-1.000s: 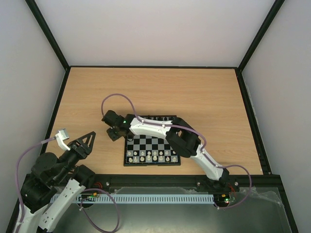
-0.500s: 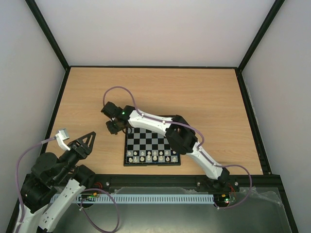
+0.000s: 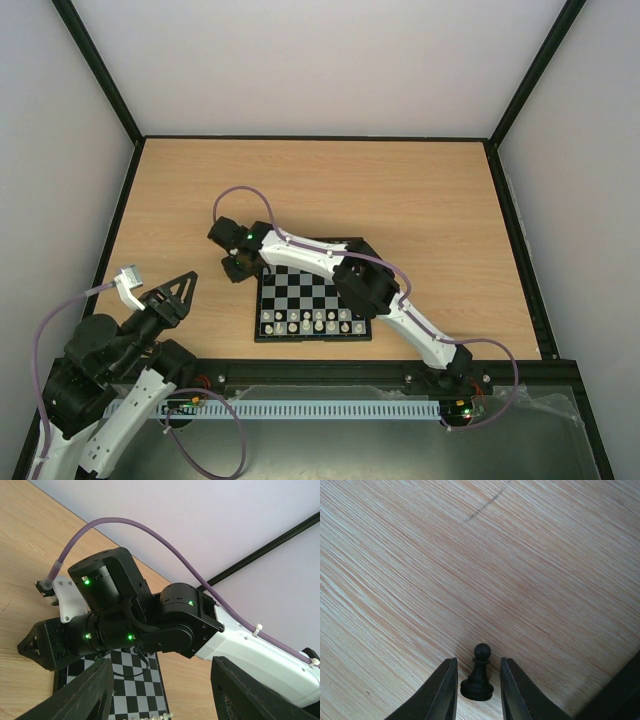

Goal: Set up the chess pieces on the board
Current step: Pick up the chess piece at the center of the board.

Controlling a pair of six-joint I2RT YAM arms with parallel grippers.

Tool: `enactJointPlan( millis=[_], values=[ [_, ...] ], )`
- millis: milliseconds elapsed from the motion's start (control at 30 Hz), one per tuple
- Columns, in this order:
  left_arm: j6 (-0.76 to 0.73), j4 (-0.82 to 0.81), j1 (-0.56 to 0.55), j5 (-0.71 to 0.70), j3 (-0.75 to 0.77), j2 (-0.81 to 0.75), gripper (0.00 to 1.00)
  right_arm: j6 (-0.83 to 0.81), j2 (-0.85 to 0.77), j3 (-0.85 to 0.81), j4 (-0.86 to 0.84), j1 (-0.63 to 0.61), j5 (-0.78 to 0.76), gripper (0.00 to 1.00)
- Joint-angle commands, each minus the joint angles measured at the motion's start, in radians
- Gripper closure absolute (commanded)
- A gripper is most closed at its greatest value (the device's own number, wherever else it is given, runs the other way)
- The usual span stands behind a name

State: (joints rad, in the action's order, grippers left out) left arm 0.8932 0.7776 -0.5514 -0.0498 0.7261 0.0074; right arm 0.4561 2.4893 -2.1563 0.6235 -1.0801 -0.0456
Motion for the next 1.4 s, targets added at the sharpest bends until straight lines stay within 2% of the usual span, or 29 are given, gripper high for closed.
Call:
enactJointPlan(
  millis=[0,367,667,800,900,1367],
  values=[
    [-0.016,-0.005,-0.002,0.009,-0.007,-0.014,0.44,0.001,-0.012,0.012,0.07,-0.01,-0.016,0.74],
    [-0.016,-0.011,-0.002,0.016,-0.022,-0.014,0.44,0.009,-0.073,0.125,0.027,-0.018,-0.028,0.71],
    [-0.014,-0.005,-0.002,0.018,-0.021,-0.014,0.44,0.008,-0.055,0.124,0.006,-0.017,-0.031,0.79],
    [-0.014,-0.003,-0.001,0.019,-0.021,-0.012,0.44,0.011,-0.049,0.122,-0.001,-0.014,-0.04,0.79],
    [-0.016,-0.002,-0.002,0.019,-0.02,-0.014,0.44,0.013,-0.04,0.115,0.002,-0.012,-0.042,0.73],
    [-0.019,0.004,-0.002,0.022,-0.017,-0.014,0.44,0.01,0.0,0.096,0.002,-0.006,-0.034,0.8]
  ],
)
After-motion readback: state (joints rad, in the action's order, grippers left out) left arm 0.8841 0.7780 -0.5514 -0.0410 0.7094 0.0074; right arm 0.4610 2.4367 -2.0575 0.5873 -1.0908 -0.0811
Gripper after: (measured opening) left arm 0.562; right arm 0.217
